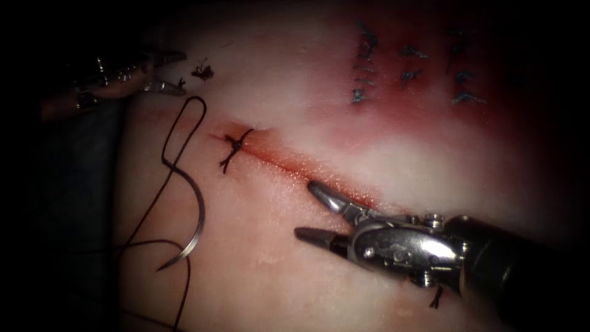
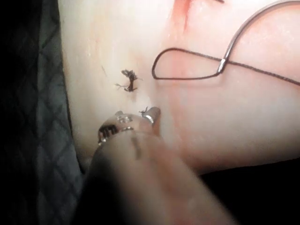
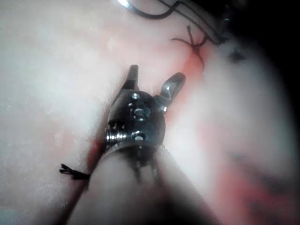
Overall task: Wound Closure
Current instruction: Cut the suture end.
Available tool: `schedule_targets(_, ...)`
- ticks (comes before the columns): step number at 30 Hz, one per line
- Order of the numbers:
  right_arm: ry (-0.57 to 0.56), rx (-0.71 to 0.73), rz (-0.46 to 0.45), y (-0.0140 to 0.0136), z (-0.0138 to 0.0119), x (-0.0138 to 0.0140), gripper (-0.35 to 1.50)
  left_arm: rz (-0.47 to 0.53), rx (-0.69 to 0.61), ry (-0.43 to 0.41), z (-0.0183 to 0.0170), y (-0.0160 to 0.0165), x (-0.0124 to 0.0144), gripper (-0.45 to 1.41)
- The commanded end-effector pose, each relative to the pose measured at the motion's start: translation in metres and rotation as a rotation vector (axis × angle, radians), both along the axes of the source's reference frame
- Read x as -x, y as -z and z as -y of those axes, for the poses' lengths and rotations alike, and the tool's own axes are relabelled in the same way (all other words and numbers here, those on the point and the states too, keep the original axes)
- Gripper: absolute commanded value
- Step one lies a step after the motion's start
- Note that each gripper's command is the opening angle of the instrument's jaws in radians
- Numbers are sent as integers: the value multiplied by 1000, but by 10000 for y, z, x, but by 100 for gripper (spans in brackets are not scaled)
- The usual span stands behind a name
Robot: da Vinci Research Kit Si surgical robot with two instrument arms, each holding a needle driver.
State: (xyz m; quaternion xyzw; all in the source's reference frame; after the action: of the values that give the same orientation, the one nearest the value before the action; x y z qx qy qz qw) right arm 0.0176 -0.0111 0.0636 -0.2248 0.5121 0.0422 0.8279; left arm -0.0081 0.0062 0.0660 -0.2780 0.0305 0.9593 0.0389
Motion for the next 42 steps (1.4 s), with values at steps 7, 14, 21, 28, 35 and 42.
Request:
schedule_targets(7, 0, 2, 0, -5, -2, -5, 148, -15, 155, -144, 10, 16, -3, 78)
schedule_targets(14, -2, -3, -2, -4, -1, -3, 148, 49, 186, -39, 17, 30, -2, 78)
schedule_targets(21, -2, -4, -2, -1, 2, -4, 148, 282, -70, 304, 13, 53, -24, 78)
schedule_targets(28, -5, -9, -4, 1, 4, -5, 148, 406, -146, 497, 23, 51, -56, 78)
schedule_targets(35, -7, -9, -8, 1, 2, -15, 148, 612, -248, 693, 38, 26, -54, 78)
schedule_targets(42, -3, -10, -12, 5, 4, -14, 148, 739, -269, 683, 51, 12, -25, 78)
